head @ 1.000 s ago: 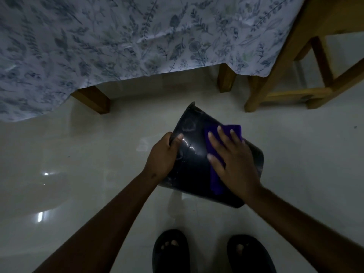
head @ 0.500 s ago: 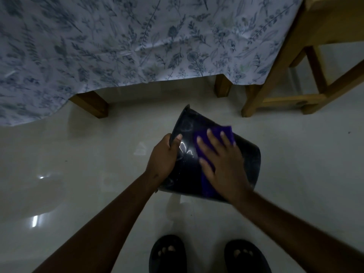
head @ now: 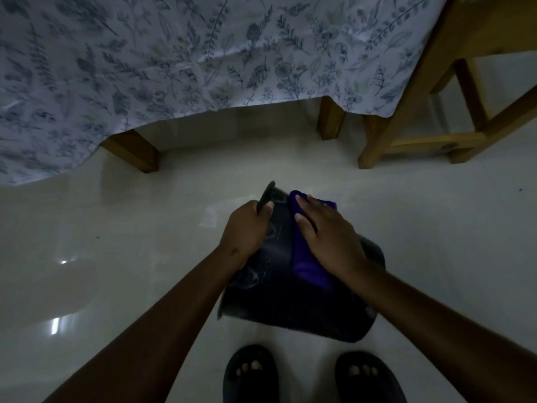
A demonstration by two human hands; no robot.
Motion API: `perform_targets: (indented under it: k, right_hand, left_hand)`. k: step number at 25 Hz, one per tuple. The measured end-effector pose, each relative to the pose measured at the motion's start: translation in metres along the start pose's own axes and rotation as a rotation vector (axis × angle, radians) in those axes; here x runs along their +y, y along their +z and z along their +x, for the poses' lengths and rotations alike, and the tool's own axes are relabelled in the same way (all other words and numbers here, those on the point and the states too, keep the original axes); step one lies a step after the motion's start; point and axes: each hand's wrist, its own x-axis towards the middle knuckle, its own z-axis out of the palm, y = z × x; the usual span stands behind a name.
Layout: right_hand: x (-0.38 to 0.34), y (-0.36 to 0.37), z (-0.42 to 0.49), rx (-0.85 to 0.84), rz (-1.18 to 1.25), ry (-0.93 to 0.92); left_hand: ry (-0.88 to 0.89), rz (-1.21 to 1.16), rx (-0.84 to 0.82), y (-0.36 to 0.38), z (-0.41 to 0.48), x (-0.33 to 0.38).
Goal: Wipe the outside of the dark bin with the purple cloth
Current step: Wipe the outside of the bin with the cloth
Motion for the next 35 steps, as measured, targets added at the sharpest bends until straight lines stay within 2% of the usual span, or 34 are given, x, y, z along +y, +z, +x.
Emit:
perform_targets:
  k: [2, 4, 6, 7, 9, 11, 15, 17, 19, 22, 23, 25, 27, 30, 32, 35]
  right_hand:
    - [-0.013, 0.013, -0.047, 0.042, -0.092, -0.035]
    - [-0.022, 0.019, -0.083, 0.055, -0.173, -0.105]
    - [-0.014, 0.009, -0.065, 0.083, -0.153, -0.115]
    - [-0.007, 0.002, -0.043, 0.078, -0.115, -0.062]
    - [0.007, -0.011, -0.004, 0.027, -0.018, 0.057]
    - [0.01, -0.009, -0.006, 0.022, -0.047, 0.074]
    - [-0.016, 0.016, -0.097, 0.075, -0.242, -0.201]
    - [-0.015, 0.018, -0.092, 0.086, -0.209, -0.228]
    - [-0.012, 0.011, -0.046, 0.093, -0.148, -0.094]
    - [0.006, -0.006, 0.022, -0.044, 0.082, 0.115]
    - [0.01, -0.006, 0.021, -0.056, 0.084, 0.136]
    - [0.002, 0.002, -0.018, -0.013, -0.076, 0.076]
    - [-0.017, 0.013, -0.078, 0.022, -0.237, -0.081]
    - [-0.017, 0.021, -0.093, 0.029, -0.231, -0.193]
    - [-0.012, 0.01, -0.044, 0.038, -0.146, -0.087]
    - [0.005, -0.005, 0.017, -0.087, 0.11, 0.112]
  left_hand:
    - [-0.008, 0.036, -0.015, 0.0, 0.004, 0.002]
    - [-0.042, -0.068, -0.061, -0.003, 0.006, 0.006]
    - [-0.082, -0.259, -0.152, -0.01, -0.002, 0.006]
    - [-0.058, -0.298, -0.182, -0.011, -0.009, 0.002]
    - [0.047, -0.221, -0.138, -0.011, -0.022, -0.006]
    - [0.095, -0.122, -0.032, -0.009, -0.023, -0.011]
    - [0.149, -0.037, 0.001, -0.007, -0.009, -0.009]
    - [0.179, -0.028, 0.018, -0.006, -0.01, -0.012]
    - [0.189, -0.03, 0.027, -0.005, -0.013, -0.015]
    - [0.174, -0.026, 0.043, -0.005, -0.017, -0.018]
    - [0.172, -0.018, 0.046, -0.005, -0.017, -0.019]
    - [0.168, -0.012, 0.044, -0.005, -0.014, -0.02]
    - [0.163, -0.032, 0.033, -0.005, -0.011, -0.021]
    - [0.177, -0.069, 0.02, -0.006, -0.013, -0.023]
    - [0.187, -0.078, 0.02, -0.006, -0.018, -0.027]
    - [0.177, -0.064, 0.04, -0.005, -0.024, -0.031]
